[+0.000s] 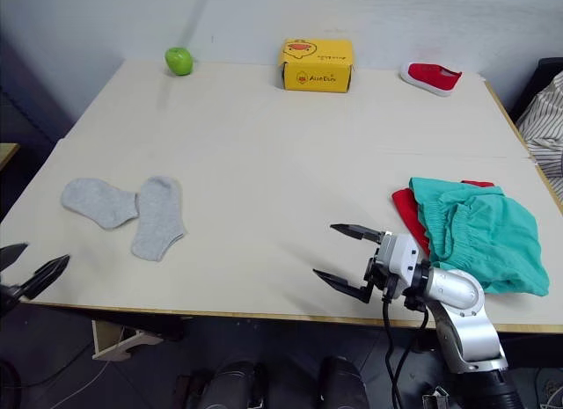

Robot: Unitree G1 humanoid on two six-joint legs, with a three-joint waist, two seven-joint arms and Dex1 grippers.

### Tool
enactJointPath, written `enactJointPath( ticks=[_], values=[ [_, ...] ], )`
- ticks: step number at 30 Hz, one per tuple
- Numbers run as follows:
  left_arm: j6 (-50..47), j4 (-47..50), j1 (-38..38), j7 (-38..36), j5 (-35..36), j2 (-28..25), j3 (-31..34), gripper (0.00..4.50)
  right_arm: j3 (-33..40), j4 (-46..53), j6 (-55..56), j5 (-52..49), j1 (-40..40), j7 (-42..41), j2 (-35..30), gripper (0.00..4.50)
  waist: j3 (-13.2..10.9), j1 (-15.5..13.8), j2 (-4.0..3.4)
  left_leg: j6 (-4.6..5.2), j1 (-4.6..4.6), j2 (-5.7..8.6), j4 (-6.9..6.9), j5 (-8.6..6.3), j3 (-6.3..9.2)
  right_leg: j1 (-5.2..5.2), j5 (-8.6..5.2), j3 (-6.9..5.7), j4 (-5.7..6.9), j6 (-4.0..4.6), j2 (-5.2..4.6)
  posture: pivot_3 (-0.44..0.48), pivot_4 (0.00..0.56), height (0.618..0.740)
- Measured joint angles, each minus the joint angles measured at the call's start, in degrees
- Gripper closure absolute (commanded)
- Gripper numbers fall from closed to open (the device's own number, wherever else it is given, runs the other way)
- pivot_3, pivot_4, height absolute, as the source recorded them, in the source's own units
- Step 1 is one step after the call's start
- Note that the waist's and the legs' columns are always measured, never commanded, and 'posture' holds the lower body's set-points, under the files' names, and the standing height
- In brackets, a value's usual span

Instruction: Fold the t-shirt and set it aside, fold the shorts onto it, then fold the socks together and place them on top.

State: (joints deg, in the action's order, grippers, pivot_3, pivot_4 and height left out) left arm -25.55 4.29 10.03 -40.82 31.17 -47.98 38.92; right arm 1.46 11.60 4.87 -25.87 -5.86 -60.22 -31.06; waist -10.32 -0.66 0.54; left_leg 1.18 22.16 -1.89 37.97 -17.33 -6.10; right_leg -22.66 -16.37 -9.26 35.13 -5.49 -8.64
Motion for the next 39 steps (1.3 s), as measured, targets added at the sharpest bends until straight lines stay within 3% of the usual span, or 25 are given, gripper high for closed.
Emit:
enactJointPath(
  ticks=[5,11,24,27,34,39],
  values=[
    [-6.88,0.02,-5.00,-4.62,0.13,-4.67,-9.66,0.00,0.09,-0.06,-0.33,0.16,-0.75,0.87,-0.10,0.08,0.00,1.22,0.00,-0.13,-0.04,-0.13,-0.02,-0.12,-0.43,-0.24,0.00,0.07,0.31,-0.01,0.13,0.000,0.150,0.740],
    [-9.88,-0.32,-8.11,-6.31,-1.80,-5.55,-16.68,0.00,0.88,-0.02,-0.48,0.66,-0.77,2.28,-0.23,0.08,-0.01,1.48,0.00,-0.08,-0.03,-0.14,-0.02,-0.13,-0.67,-0.44,0.01,0.17,0.36,-0.02,0.12,0.000,0.150,0.740],
    [-8.57,-0.61,-10.22,-6.24,-5.26,-2.72,-20.97,0.00,1.12,1.80,-2.66,0.70,0.85,2.99,-1.43,0.08,-0.01,0.86,-0.01,-0.10,0.01,-0.20,-0.02,-0.10,-0.93,-0.77,0.00,0.36,0.40,-0.01,0.08,0.000,0.150,0.740],
    [-6.95,-0.34,-11.53,-6.11,-7.23,-2.37,-23.72,0.53,1.12,1.86,-2.96,0.66,0.85,2.97,-1.46,0.00,0.00,0.67,-0.01,-0.08,0.00,-0.18,-0.01,-0.10,-0.93,-0.76,0.01,0.35,0.41,-0.01,0.06,0.000,0.150,0.740],
    [-4.51,-0.86,-15.58,-3.54,-12.97,-0.15,-28.66,2.71,1.33,3.26,-4.30,0.52,1.08,2.96,-2.34,0.00,0.09,0.11,-0.19,-0.01,-0.02,-0.08,-0.01,-0.08,-0.92,-0.75,0.01,0.38,0.45,-0.02,-0.02,0.000,0.150,0.740],
    [-5.85,2.19,-18.54,-4.83,-13.21,2.63,-32.96,4.30,1.41,3.85,-5.03,0.52,2.73,2.84,-3.22,0.00,0.10,-0.88,-0.21,0.06,0.00,0.01,0.06,-0.09,-0.90,-0.72,0.03,0.40,0.46,-0.06,-0.05,0.000,0.150,0.740]
  ],
)
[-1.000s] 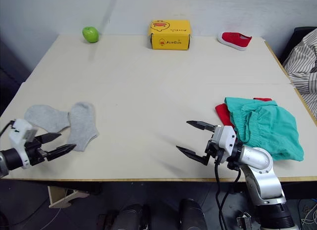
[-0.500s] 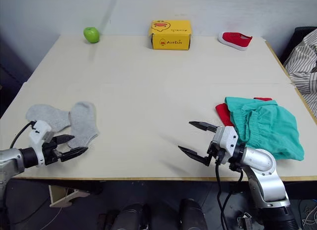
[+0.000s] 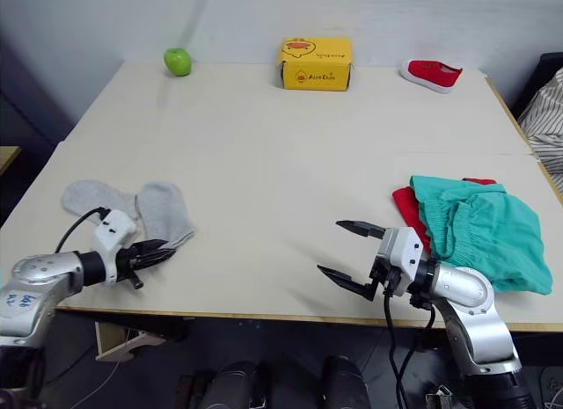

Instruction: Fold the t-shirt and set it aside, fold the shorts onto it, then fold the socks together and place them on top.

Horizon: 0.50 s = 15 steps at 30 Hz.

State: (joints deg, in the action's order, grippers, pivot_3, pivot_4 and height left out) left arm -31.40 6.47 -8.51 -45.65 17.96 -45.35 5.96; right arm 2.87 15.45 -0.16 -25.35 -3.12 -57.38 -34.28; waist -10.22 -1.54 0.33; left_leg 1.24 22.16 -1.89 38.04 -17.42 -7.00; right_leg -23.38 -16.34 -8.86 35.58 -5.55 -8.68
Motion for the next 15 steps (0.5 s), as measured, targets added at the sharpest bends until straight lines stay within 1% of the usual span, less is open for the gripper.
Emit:
enactJointPath(
  ticks=[1,3,6,7,11,13,15],
  values=[
    [-0.87,1.77,-0.82,-0.74,0.16,0.89,-2.17,4.48,0.09,0.08,-0.02,0.00,-0.02,0.05,-0.25,0.00,0.00,-0.12,0.00,0.02,0.00,0.02,0.04,-0.01,0.00,0.03,0.02,0.02,-0.01,-0.03,-0.01,0.000,0.150,0.740],
    [-2.57,4.52,-3.37,-2.15,0.63,3.67,-6.81,4.48,0.36,0.18,-0.03,0.02,0.01,0.21,-0.78,0.00,0.00,-0.26,0.01,0.10,0.03,0.08,0.08,-0.02,0.00,0.05,0.06,0.05,-0.04,-0.09,-0.03,0.000,0.150,0.740],
    [-3.92,6.60,-7.46,-3.11,0.54,9.26,-14.96,4.48,1.58,0.23,-0.03,0.06,0.04,0.72,-0.89,0.00,-0.04,-0.02,0.07,0.11,0.13,0.05,0.13,-0.02,-0.02,0.06,0.10,0.04,-0.04,-0.16,0.06,0.000,0.150,0.740],
    [-3.74,6.34,-8.87,-3.32,-0.12,10.58,-17.35,4.48,2.37,0.20,-0.02,0.06,0.22,0.86,-1.17,0.00,-0.04,0.04,0.07,0.11,0.14,0.04,0.13,-0.01,-0.01,0.06,0.10,0.02,-0.01,-0.17,0.09,0.000,0.150,0.740],
    [-2.03,3.60,-14.77,-2.61,-3.44,16.55,-23.17,4.48,4.46,-0.02,-0.03,0.05,1.25,0.98,-2.68,0.00,-0.06,0.16,0.11,0.06,0.12,0.00,0.15,0.05,-0.08,0.04,0.10,-0.01,-0.07,-0.16,0.15,0.000,0.150,0.740],
    [-3.40,2.05,-17.35,-2.31,-4.46,19.71,-26.42,3.91,4.61,0.01,-0.09,0.04,1.69,0.64,-3.37,0.00,-0.06,0.20,0.12,0.07,0.12,0.00,0.17,0.05,-0.08,0.04,0.10,0.00,-0.07,-0.16,0.14,0.000,0.150,0.740],
    [-5.69,1.93,-18.15,-2.10,-4.54,20.62,-27.78,3.39,4.64,0.05,-0.35,-0.06,1.85,0.57,-3.50,0.00,-0.08,0.49,0.14,0.07,0.12,-0.04,0.16,0.06,-0.09,0.02,0.09,0.01,-0.07,-0.16,0.16,0.000,0.150,0.740]
  ],
)
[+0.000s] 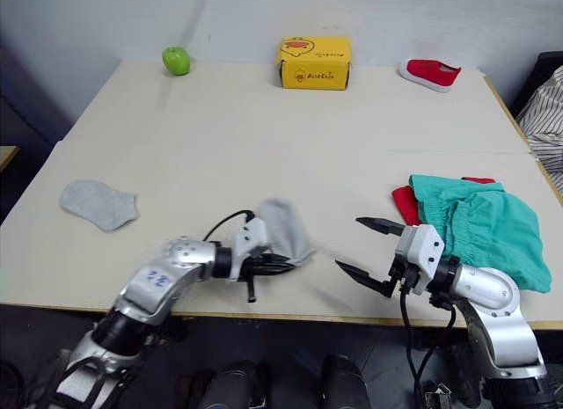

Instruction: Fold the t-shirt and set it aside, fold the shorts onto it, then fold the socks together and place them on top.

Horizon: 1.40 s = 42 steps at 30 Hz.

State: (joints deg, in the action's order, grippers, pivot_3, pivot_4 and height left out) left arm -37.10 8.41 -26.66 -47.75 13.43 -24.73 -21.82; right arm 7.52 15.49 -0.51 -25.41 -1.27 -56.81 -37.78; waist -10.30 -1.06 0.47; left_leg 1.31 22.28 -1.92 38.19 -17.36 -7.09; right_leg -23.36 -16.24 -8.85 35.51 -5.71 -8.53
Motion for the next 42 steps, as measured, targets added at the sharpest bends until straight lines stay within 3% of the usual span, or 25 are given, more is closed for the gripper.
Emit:
enactJointPath(
  ticks=[4,10,14,19,30,33,42],
  values=[
    [-1.68,2.99,1.03,-2.39,1.80,-4.52,2.63,2.06,0.62,0.02,-0.60,-0.40,0.75,-0.33,-0.51,0.00,0.00,0.47,0.00,-0.07,-0.02,-0.10,-0.01,0.04,0.02,-0.03,-0.04,-0.03,0.01,0.07,0.02,0.000,0.150,0.740],
    [3.95,7.06,9.79,-7.25,8.94,-11.15,18.26,0.09,0.54,-0.28,-0.55,-0.49,0.20,-1.18,-0.39,0.00,-0.01,1.11,0.00,-0.06,-0.02,-0.12,-0.01,0.03,0.05,-0.02,-0.05,-0.02,0.00,0.08,-0.03,0.000,0.150,0.740],
    [9.25,4.90,17.42,-5.89,9.25,-16.44,31.34,0.09,-0.59,-0.63,-0.24,-1.11,-1.27,-2.30,1.07,0.00,-0.02,1.21,-0.02,-0.08,-0.06,-0.18,-0.03,0.01,0.05,-0.03,-0.07,-0.06,0.00,0.12,-0.02,0.000,0.150,0.740],
    [13.70,-4.62,21.63,4.76,2.42,-18.97,42.06,0.09,-3.01,0.50,0.56,-3.86,-5.52,-3.65,4.80,0.00,-0.04,0.87,-0.01,0.19,-0.04,-0.14,-0.03,-0.17,0.12,-0.01,-0.06,-0.07,0.01,0.11,-0.07,0.000,0.150,0.740],
    [21.96,-23.48,11.95,15.94,-5.95,-17.67,38.53,0.09,-9.59,2.65,-0.50,-4.20,-8.82,-3.70,7.23,0.00,-0.03,-0.19,0.00,0.03,0.00,-0.04,-0.04,-0.16,0.07,-0.03,-0.03,-0.10,0.12,0.07,-0.09,0.000,0.150,0.740],
    [23.57,-28.59,8.71,17.02,-6.79,-17.67,38.09,0.66,-9.48,2.65,-0.77,-4.16,-8.72,-3.50,7.10,0.00,-0.03,-0.13,0.00,0.02,-0.01,-0.05,-0.04,-0.15,0.04,-0.03,-0.03,-0.11,0.14,0.06,-0.08,0.000,0.150,0.740],
    [19.02,-34.00,5.27,13.20,-2.54,-17.69,39.18,3.60,-8.06,2.67,-0.69,-4.01,-8.10,-2.22,6.56,0.00,-0.02,1.07,0.00,-0.08,-0.11,-0.12,-0.04,-0.06,0.00,-0.02,-0.03,-0.08,0.24,0.06,-0.06,0.000,0.150,0.740]
  ],
)
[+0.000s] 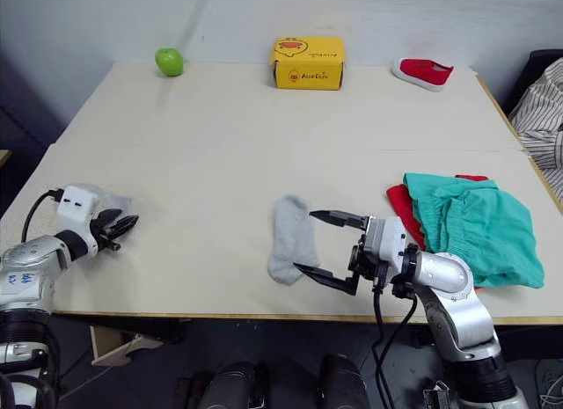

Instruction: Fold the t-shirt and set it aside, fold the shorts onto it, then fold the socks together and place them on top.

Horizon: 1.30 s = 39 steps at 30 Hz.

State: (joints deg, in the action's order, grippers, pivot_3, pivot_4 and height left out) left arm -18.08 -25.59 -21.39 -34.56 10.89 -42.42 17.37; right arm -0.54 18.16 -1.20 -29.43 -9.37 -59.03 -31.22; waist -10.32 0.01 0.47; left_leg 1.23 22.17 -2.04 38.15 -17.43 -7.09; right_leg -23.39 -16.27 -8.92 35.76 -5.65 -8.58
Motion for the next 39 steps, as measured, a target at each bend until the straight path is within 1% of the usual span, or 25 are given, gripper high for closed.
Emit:
enactJointPath(
  ticks=[2,3,4,6,9,12,15,17,20,22,25,31,34,36,39],
  values=[
    [-0.54,0.11,0.22,-1.22,1.42,0.00,0.70,4.31,0.81,0.01,0.01,-0.06,0.23,0.36,0.00,0.00,0.00,0.14,0.00,-0.01,0.01,0.00,-0.02,0.00,0.00,-0.01,0.00,0.00,0.04,0.00,0.01,0.000,0.150,0.740],
    [-0.94,0.53,0.47,-1.96,2.34,0.04,0.82,4.46,0.92,0.09,0.01,-0.10,0.24,0.58,0.00,0.00,0.00,0.15,0.00,-0.01,0.01,0.00,-0.02,0.00,0.00,-0.01,0.00,0.00,0.04,0.00,0.01,0.000,0.150,0.740],
    [-2.25,2.55,1.29,-2.87,3.30,0.09,0.81,4.46,0.96,0.39,-0.03,-0.12,0.32,0.70,0.00,0.00,0.00,0.15,0.01,-0.01,0.04,0.00,-0.02,0.00,0.00,-0.02,0.00,-0.01,0.04,0.00,0.01,0.000,0.150,0.740],
    [-6.55,10.73,3.71,-5.76,5.90,0.07,-0.27,4.46,1.64,1.35,-0.11,-0.27,1.06,0.99,-0.45,0.00,-0.02,0.12,0.03,0.00,0.09,0.01,-0.01,-0.02,0.01,-0.03,0.00,0.01,0.01,0.00,0.00,0.000,0.150,0.740],
    [-16.22,25.30,4.36,-8.69,11.77,-1.41,-1.81,4.46,4.90,1.82,-0.20,-0.37,1.77,1.27,-2.64,0.00,-0.11,-0.34,0.19,0.06,0.18,0.13,0.05,-0.03,0.15,0.00,0.01,0.03,-0.02,-0.01,-0.04,0.000,0.150,0.740],
    [-24.83,38.60,1.26,-10.75,18.59,-3.48,-3.39,4.46,8.98,1.24,-0.20,-0.38,3.28,1.35,-4.95,0.00,-0.12,-0.57,0.20,0.09,0.16,0.15,0.04,-0.05,0.14,0.06,0.04,0.09,-0.15,-0.07,-0.04,0.000,0.150,0.740],
    [-31.04,46.18,-3.61,-11.15,22.65,-3.59,-7.78,4.46,10.45,0.48,-0.16,-0.38,4.75,0.19,-6.77,0.00,-0.11,-0.60,0.20,0.06,0.12,0.15,0.00,-0.03,0.10,0.07,0.04,0.10,-0.15,-0.07,0.02,0.000,0.150,0.740],
    [-33.65,47.86,-6.19,-10.22,23.52,-1.86,-11.23,4.46,10.90,-0.03,-0.12,-0.36,5.80,-0.55,-7.45,0.00,-0.12,-0.41,0.19,0.02,0.11,0.12,-0.01,0.02,0.06,0.06,0.04,0.10,-0.15,-0.08,0.07,0.000,0.150,0.740],
    [-34.38,47.95,-8.20,-7.93,22.77,3.01,-17.13,4.46,11.42,-0.63,-0.09,-0.29,5.83,-0.67,-7.64,0.00,-0.12,-0.12,0.20,0.02,0.10,0.12,0.00,0.07,0.03,0.05,0.04,0.12,-0.14,-0.08,0.07,0.000,0.150,0.740],
    [-32.96,47.32,-8.30,-6.80,20.25,6.35,-22.44,4.46,12.12,-0.69,-0.10,-0.16,5.86,-0.50,-7.68,0.00,-0.12,-0.17,0.20,0.02,0.10,0.14,0.00,0.08,0.04,0.06,0.04,0.12,-0.14,-0.08,0.07,0.000,0.150,0.740],
    [-29.36,44.66,-8.46,-4.96,16.44,12.11,-28.34,4.46,12.20,-0.53,-0.13,-0.01,6.30,-0.36,-7.84,0.00,-0.12,-0.52,0.21,0.05,0.12,0.16,0.04,0.09,0.04,0.05,0.04,0.12,-0.22,-0.08,0.06,0.000,0.150,0.740],
    [-22.98,39.31,-8.54,-4.51,10.84,18.00,-34.99,4.46,12.31,0.10,-0.31,0.07,9.79,0.53,-7.87,0.00,-0.13,-1.27,0.21,0.07,0.13,0.16,0.08,0.09,0.03,0.04,0.04,0.12,-0.32,-0.07,0.05,0.000,0.150,0.740],
    [-21.33,37.82,-8.12,-4.72,8.89,18.86,-36.53,3.79,12.30,1.19,-0.60,0.07,11.07,1.14,-7.87,0.00,-0.13,-1.38,0.21,0.08,0.13,0.14,0.10,0.09,0.04,0.04,0.04,0.12,-0.31,-0.07,0.04,0.000,0.150,0.740],
    [-19.46,37.08,-7.94,-5.41,8.34,19.23,-36.52,3.20,12.26,2.35,-1.36,0.06,12.51,1.61,-7.87,0.00,-0.12,-1.45,0.21,0.08,0.13,0.14,0.10,0.09,0.05,0.04,0.04,0.11,-0.31,-0.07,0.04,0.000,0.150,0.740],
    [-17.89,35.81,-7.70,-8.36,9.48,19.29,-35.03,2.17,11.99,4.01,-3.85,0.00,14.53,2.90,-7.86,0.00,-0.12,-1.45,0.21,0.10,0.14,0.14,0.10,0.09,0.05,0.04,0.04,0.11,-0.31,-0.07,0.03,0.000,0.150,0.740]
  ],
)
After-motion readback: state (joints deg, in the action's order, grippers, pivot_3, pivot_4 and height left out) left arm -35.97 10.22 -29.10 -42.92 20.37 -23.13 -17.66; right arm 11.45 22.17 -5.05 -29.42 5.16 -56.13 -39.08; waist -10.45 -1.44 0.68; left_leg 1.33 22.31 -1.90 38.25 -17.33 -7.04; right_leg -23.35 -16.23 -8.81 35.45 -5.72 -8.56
